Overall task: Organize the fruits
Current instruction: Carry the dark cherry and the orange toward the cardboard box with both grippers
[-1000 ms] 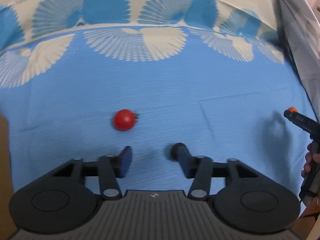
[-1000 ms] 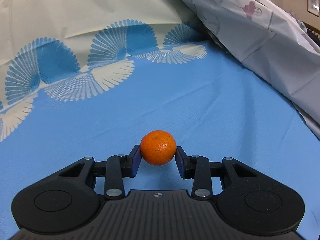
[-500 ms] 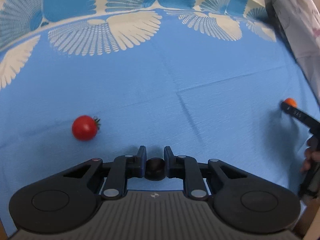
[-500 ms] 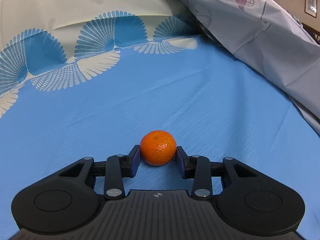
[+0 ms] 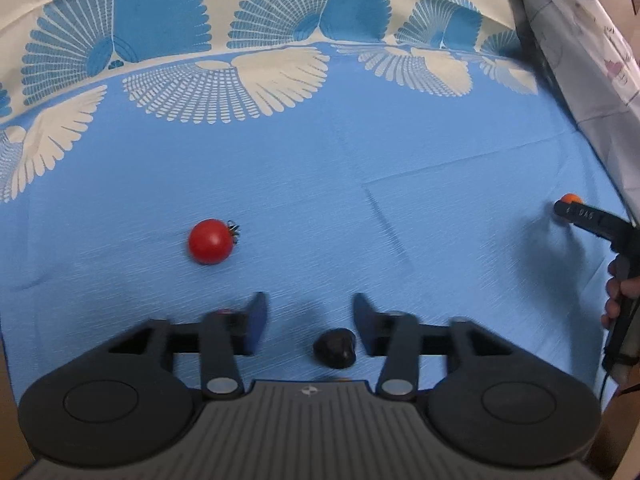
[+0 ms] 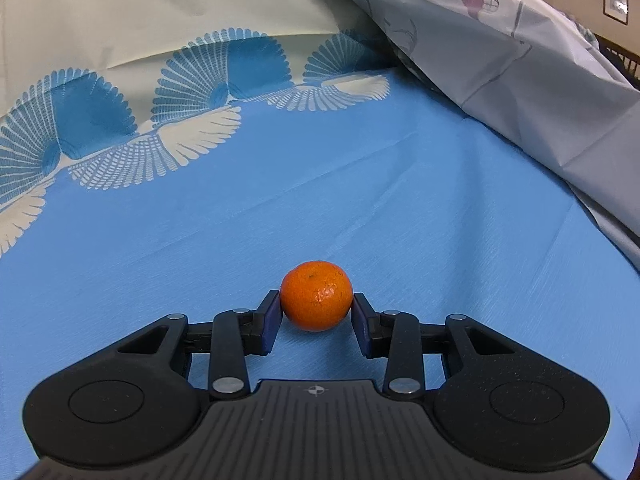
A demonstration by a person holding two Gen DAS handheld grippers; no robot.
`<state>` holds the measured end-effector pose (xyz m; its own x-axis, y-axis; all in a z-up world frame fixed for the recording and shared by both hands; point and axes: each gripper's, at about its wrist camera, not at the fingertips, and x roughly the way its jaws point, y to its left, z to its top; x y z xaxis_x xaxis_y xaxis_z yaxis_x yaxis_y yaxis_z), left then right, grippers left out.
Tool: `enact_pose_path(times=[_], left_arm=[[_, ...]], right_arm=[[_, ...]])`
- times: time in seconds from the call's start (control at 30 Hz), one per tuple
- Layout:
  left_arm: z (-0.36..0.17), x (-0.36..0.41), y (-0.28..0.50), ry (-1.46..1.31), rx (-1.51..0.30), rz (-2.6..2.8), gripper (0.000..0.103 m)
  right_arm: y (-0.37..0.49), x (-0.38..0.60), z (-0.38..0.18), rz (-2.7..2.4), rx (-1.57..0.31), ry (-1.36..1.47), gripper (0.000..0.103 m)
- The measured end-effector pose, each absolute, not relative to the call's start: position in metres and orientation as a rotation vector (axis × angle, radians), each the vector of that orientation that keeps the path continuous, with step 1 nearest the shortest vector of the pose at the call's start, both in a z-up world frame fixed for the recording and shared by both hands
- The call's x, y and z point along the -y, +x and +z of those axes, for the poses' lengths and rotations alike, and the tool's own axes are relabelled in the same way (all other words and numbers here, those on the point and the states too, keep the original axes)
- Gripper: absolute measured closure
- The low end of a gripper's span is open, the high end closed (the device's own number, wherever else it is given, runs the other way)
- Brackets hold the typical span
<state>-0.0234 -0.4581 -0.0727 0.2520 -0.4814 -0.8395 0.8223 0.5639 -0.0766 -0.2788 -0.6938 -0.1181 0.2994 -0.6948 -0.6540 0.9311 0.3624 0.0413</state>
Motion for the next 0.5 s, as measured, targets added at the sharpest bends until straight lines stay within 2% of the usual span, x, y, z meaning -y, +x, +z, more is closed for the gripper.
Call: enact_pose_path(times=[0.17, 0.4, 0.43, 0.47, 0.5], left_arm=[[-0.083, 0.459, -0.018, 0.398, -1.031, -0.972, 0.042], [-0.098, 0.470, -0.033, 0.481, -1.023, -1.014, 0.043], [-0.098, 0.470, -0.035, 0.484, -1.015, -1.018, 0.051], [-0.099, 0.470, -0.035, 0.486, -1.011, -1.022, 0.070], [-0.100, 0.471, -0.035, 0.491, -1.010, -1.018, 0.077]], right_arm=[[-0.280, 0.695, -0.126, -1.129, -0.606, 0.473, 0.063], [-0.277, 0.691, -0.131, -1.124, -0.603, 0.414, 0.061], [-0.277, 0.691, -0.131, -1.124, -0.601, 0.411, 0.061], [-0.277, 0.691, -0.131, -1.124, -0.600, 0.409, 0.061], [-0.277, 0.691, -0.132, -1.123, -0.599, 0.406, 0.061]])
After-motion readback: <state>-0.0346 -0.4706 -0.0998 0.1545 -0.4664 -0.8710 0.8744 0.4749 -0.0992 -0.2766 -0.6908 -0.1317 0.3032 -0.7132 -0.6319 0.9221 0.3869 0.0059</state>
